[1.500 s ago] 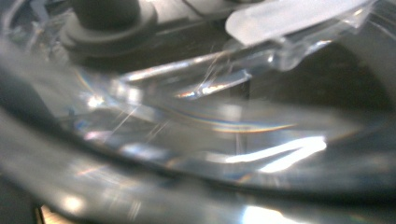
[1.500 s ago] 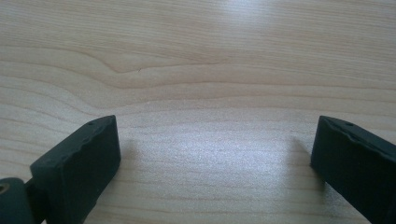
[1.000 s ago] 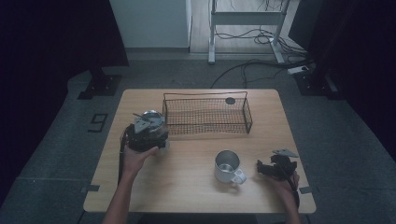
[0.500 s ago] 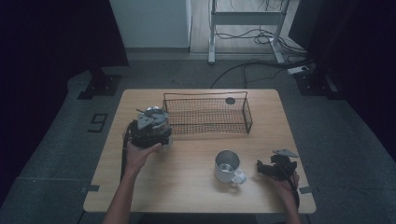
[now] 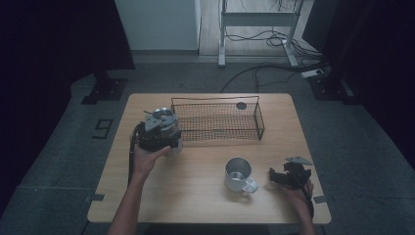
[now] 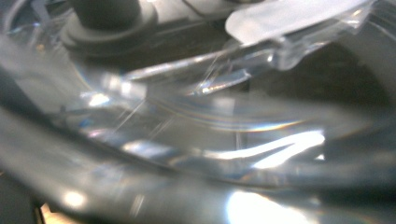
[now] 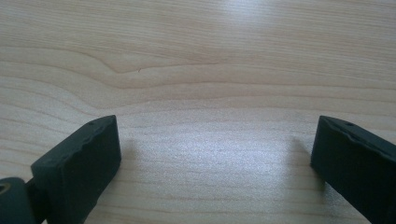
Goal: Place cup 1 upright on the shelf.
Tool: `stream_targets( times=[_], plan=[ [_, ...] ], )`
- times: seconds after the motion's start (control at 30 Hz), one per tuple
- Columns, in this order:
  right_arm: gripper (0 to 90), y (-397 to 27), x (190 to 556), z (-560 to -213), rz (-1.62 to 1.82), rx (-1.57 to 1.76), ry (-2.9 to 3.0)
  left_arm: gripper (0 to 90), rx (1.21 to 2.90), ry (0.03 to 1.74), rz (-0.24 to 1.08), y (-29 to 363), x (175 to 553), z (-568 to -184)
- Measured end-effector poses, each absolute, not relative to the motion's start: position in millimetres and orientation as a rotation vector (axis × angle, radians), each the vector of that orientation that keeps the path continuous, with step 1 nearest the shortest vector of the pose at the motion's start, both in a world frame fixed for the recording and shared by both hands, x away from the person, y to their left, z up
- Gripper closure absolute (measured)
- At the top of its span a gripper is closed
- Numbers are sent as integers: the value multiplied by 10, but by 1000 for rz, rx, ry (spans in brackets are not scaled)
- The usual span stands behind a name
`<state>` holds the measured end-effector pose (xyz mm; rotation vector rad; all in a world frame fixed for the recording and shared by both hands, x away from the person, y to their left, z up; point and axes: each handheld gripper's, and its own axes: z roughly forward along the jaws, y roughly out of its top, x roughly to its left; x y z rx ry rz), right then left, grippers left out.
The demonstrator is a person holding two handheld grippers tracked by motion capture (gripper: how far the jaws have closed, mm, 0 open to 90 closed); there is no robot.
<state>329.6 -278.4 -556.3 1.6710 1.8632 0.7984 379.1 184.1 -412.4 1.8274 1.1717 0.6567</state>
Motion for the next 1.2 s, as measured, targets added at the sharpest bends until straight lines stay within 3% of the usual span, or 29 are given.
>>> stream_targets(
  times=[1.2],
  plan=[
    [13, -2785, 3297, -5563, 798, 1670, 1864, 41, 1806, 1153, 638, 1697, 3986, -3896]
  ],
)
